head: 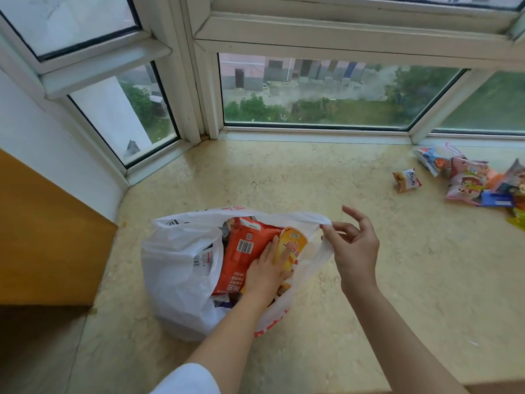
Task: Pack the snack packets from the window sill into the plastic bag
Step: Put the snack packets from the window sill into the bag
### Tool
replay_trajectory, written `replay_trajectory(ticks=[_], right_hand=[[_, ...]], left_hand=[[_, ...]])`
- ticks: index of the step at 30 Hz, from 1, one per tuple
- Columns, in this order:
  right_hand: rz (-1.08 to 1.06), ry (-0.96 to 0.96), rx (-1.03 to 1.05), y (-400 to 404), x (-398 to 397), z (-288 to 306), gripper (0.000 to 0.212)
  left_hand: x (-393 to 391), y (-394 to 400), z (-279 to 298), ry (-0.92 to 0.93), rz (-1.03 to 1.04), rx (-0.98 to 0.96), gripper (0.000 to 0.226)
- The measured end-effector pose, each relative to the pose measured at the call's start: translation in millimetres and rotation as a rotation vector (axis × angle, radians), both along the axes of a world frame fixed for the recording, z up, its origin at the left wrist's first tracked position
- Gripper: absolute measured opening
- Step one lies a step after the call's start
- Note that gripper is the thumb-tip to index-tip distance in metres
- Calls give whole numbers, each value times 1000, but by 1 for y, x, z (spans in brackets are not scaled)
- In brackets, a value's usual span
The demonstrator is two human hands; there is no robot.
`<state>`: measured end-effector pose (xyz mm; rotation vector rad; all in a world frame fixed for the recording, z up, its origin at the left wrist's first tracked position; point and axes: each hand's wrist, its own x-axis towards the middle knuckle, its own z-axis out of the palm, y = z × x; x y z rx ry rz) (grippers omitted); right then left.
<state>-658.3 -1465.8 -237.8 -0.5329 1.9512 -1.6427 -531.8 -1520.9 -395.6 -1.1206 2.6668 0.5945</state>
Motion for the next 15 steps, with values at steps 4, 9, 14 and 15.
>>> replay_trajectory(ticks=[4,9,14,15], right_hand=[[15,37,35,4,3,-1,40],[36,83,52,13,9,-1,33],[112,232,101,34,16,5,21],[131,305,132,41,17,7,20]], left_hand=[[13,9,-4,-13,-48,-145,69],[27,19,17,212,66,-196,70],[39,30,70,452,199,-294,48],[41,32,81,487,224,-304,47]])
